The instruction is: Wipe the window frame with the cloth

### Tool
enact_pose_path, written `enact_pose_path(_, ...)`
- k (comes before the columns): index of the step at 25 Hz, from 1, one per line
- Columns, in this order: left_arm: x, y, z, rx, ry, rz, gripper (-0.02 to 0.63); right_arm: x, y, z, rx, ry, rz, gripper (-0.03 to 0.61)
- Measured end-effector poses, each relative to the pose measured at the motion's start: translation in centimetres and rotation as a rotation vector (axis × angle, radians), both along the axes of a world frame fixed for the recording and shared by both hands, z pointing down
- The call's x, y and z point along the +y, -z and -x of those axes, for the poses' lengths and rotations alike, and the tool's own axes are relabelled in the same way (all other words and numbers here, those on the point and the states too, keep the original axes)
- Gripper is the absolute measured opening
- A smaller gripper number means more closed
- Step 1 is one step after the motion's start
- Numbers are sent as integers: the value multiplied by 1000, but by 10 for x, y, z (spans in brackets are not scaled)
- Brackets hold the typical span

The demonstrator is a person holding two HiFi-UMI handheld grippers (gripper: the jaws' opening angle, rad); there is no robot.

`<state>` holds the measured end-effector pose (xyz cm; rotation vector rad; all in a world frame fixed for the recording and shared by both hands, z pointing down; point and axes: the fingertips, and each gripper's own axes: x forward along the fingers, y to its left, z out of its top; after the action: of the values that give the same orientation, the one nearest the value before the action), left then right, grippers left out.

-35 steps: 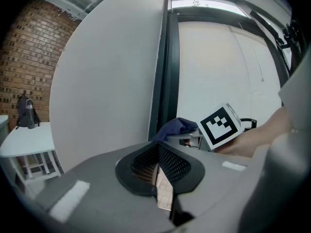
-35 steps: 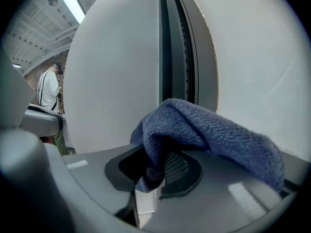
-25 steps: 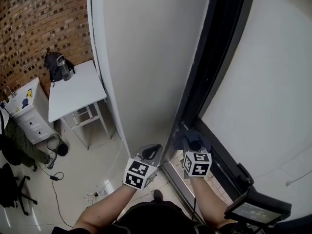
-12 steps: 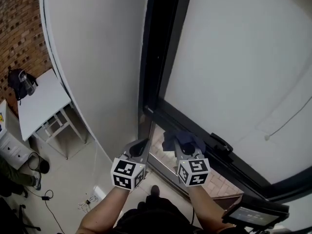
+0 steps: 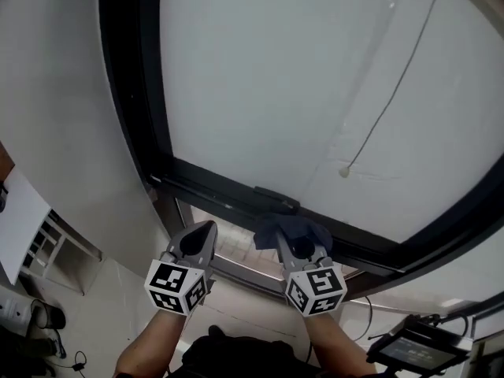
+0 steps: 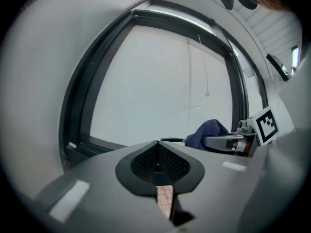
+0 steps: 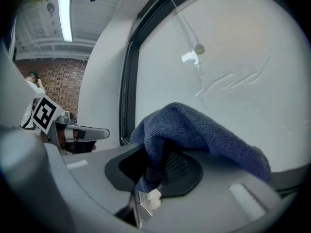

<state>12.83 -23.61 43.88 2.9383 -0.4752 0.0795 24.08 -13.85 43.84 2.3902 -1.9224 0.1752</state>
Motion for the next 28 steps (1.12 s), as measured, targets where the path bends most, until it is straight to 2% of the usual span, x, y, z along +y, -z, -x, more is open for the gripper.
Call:
enact_pose_path(4, 38, 10, -35, 10, -64, -6, -6, 50, 4, -22, -15, -38, -2, 71)
enact_pose_path(8, 80, 35, -58, 32, -114, -49, -6, 105, 17, -43, -14, -74, -19, 71)
enact_pose_path(12, 114, 47, -74, 33, -155, -75, -6, 149, 27, -58, -27, -64, -23, 71)
enact_pose_path(16, 130, 47, -72, 18, -161, -37, -6, 179, 33, -58, -37, -58, -38, 71)
enact_pose_path(19, 142, 54, -68, 13, -175, -66, -6, 190, 37, -54, -41, -64, -60, 71)
enact_pose_path(21, 150, 53, -66, 11, -205, -90, -6, 197, 39, -52, -16, -85, -59, 71)
enact_pose_path(24, 157, 52, -64, 11, -249, -79, -6, 208, 44, -51, 5, -134, -72, 69)
enact_pose_path(28, 157, 47, -55, -1, -253, -95, -6, 219, 36, -47, -30, -199, -94, 67)
